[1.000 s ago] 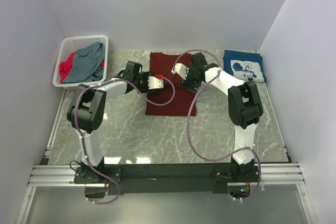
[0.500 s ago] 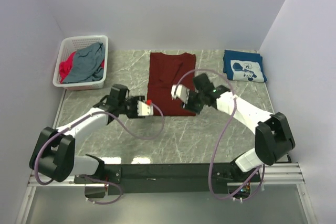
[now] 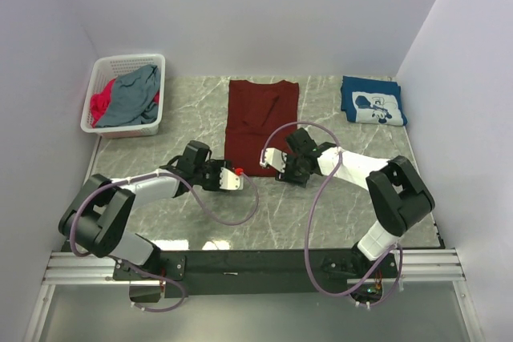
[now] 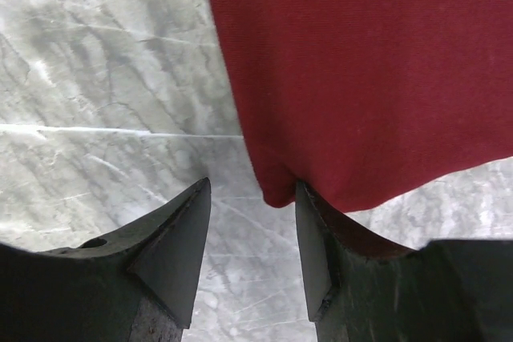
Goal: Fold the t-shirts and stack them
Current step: Fold the tshirt
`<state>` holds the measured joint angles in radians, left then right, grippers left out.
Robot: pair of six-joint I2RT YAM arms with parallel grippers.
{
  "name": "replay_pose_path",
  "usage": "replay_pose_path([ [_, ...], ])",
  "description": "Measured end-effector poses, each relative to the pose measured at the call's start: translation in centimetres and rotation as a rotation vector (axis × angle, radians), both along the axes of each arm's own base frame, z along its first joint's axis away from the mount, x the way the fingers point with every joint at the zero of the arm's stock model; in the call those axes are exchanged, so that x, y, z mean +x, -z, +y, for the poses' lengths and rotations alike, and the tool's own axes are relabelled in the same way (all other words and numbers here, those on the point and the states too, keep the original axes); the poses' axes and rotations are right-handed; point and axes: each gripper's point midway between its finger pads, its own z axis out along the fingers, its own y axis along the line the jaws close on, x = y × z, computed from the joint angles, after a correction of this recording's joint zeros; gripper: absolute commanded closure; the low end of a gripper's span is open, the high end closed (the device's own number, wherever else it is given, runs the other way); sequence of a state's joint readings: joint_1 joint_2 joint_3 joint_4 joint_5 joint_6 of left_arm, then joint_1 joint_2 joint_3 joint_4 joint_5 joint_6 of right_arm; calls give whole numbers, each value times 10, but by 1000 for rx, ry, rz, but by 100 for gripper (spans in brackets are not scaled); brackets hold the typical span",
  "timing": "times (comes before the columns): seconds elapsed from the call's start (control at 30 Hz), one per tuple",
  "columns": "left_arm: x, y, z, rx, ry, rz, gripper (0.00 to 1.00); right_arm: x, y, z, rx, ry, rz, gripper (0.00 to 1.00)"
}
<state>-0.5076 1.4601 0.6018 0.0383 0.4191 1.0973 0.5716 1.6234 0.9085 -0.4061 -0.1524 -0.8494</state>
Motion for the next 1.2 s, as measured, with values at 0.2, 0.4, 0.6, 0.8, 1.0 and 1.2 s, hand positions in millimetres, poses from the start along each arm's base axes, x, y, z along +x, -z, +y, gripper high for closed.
replay_pose_path([
  [0.2, 7, -3, -2, -4, 6, -38, 46, 3, -2, 0, -1, -9, -15, 47],
  [0.4, 22, 4, -8, 13, 2, -31, 54, 13, -11, 6, 4, -25, -41, 47],
  [0.6, 31, 10, -9, 36, 8, -31, 82, 16, -1, 6, -21, -45, -27, 68],
  [0.8, 28, 11, -7, 54, 26, -16, 99, 15, 3, 5, -32, -54, -21, 99],
  [1.0, 15, 2, -4, 46, 25, 30, 99, 7, -5, 5, -15, -49, 0, 100],
  [1.2, 10, -21, -2, 23, 7, 58, 99, 6, -37, 6, 39, -18, -4, 100],
])
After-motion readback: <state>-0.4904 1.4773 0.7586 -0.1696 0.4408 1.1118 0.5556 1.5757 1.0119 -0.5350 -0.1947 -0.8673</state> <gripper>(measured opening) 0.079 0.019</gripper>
